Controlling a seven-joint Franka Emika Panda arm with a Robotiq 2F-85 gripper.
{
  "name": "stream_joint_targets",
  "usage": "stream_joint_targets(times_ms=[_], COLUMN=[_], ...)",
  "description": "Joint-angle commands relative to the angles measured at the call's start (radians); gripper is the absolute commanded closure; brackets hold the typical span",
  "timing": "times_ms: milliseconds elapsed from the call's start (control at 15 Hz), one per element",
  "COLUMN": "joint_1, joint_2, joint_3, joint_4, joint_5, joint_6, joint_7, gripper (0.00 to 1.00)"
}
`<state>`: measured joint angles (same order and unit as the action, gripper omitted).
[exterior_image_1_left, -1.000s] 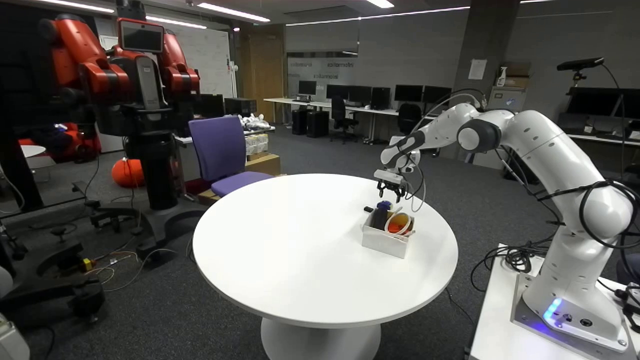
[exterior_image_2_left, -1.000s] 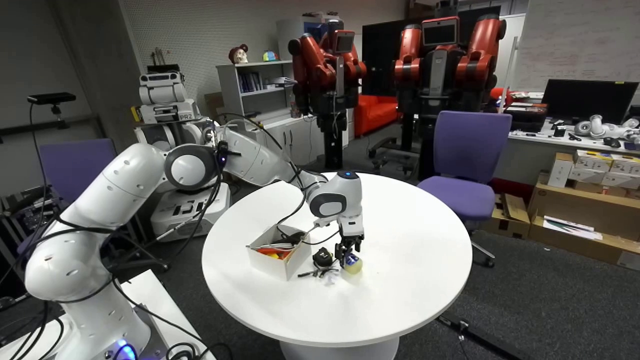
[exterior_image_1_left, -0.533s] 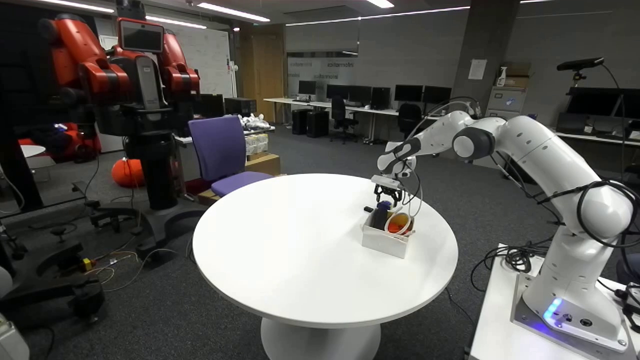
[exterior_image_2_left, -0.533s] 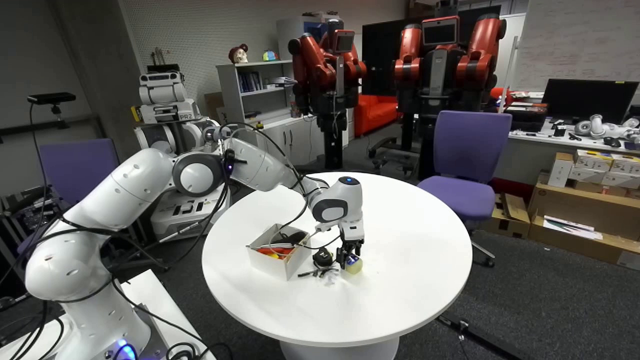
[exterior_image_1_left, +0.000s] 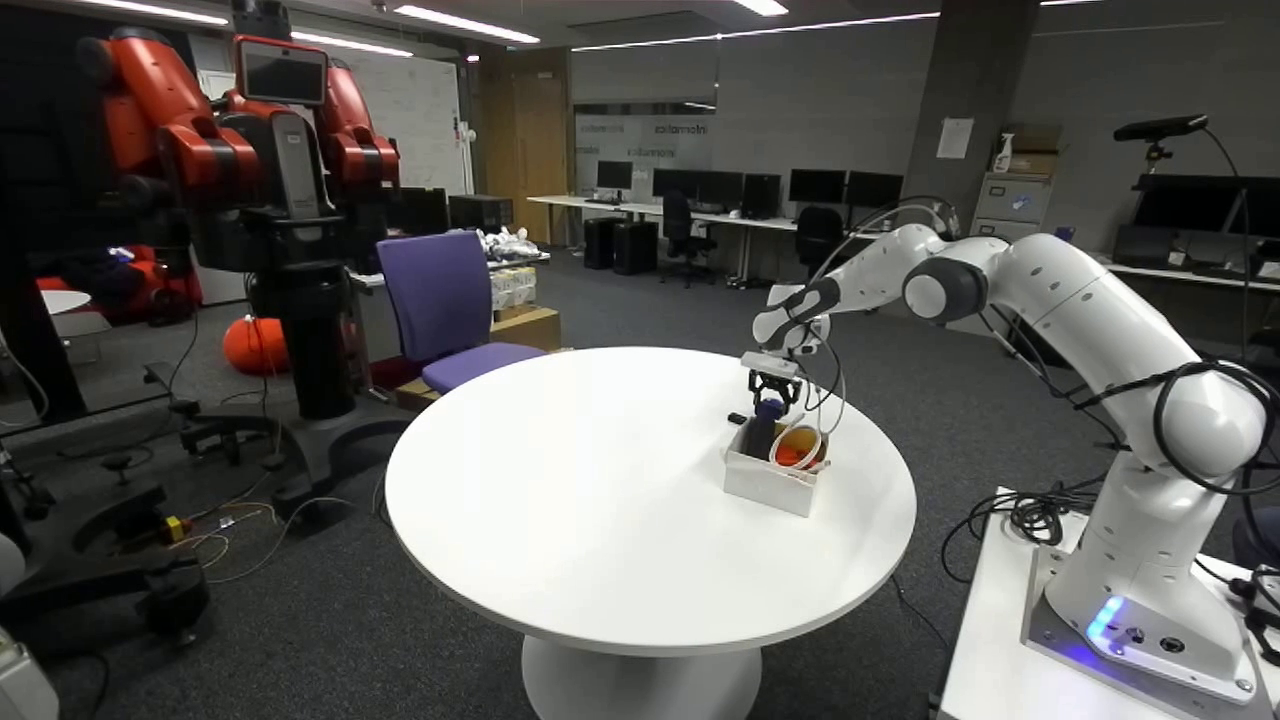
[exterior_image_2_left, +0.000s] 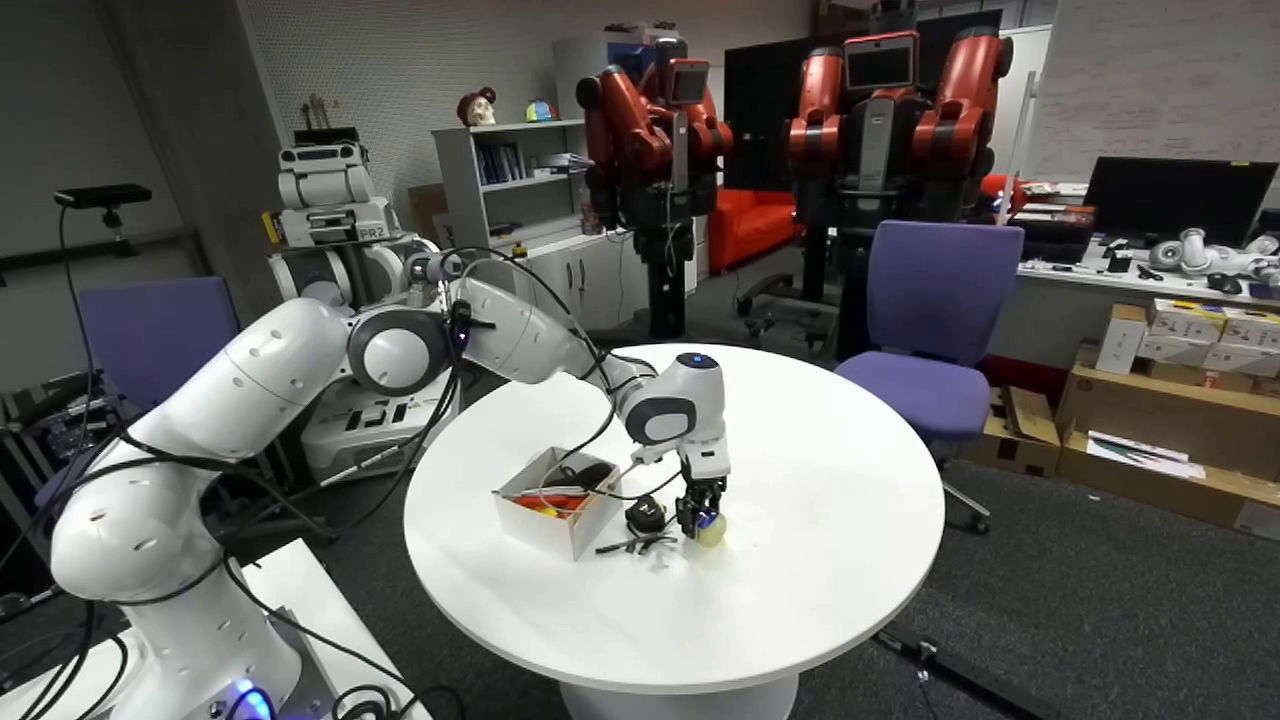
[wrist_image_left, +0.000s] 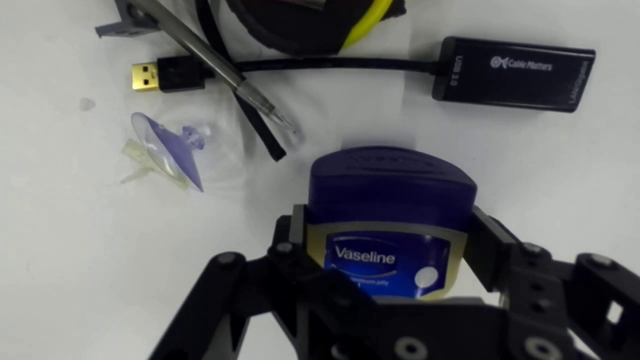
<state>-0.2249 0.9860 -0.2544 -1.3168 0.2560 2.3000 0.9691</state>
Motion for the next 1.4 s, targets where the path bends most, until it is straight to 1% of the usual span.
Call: stream_joint_targets(times_ms=[0, 200, 400, 600, 867, 1067, 1200, 1333], joint_1=[-0.001, 0.009, 0.028, 0.078, 0.168, 0.233, 0.268, 0.294], joint_2=[-0.126, -0.243, -0.352, -0.465, -0.604, -0.698, -0.738, -0.759], joint_3=[0.010, 0.017, 0.019, 0.011, 0.005, 0.007, 0.019, 0.032], joint_4=[-0.126, -0.255, -0.366, -0.490, -0.666, -0.810, -0.883, -0.930], joint_5=[-0.017, -0.017, -0.025, -0.055, -0.141, -0.224, -0.267, -0.301], joint_6=[0.069, 0.150, 0.174, 0.173, 0.177, 0.214, 0.253, 0.274], joint_7=[-0.074, -0.176, -0.278, -0.341, -0.336, -0.308, -0.290, -0.268], gripper=[0.47, 0.47, 0.47, 0.47, 0.47, 0.47, 0.47, 0.47])
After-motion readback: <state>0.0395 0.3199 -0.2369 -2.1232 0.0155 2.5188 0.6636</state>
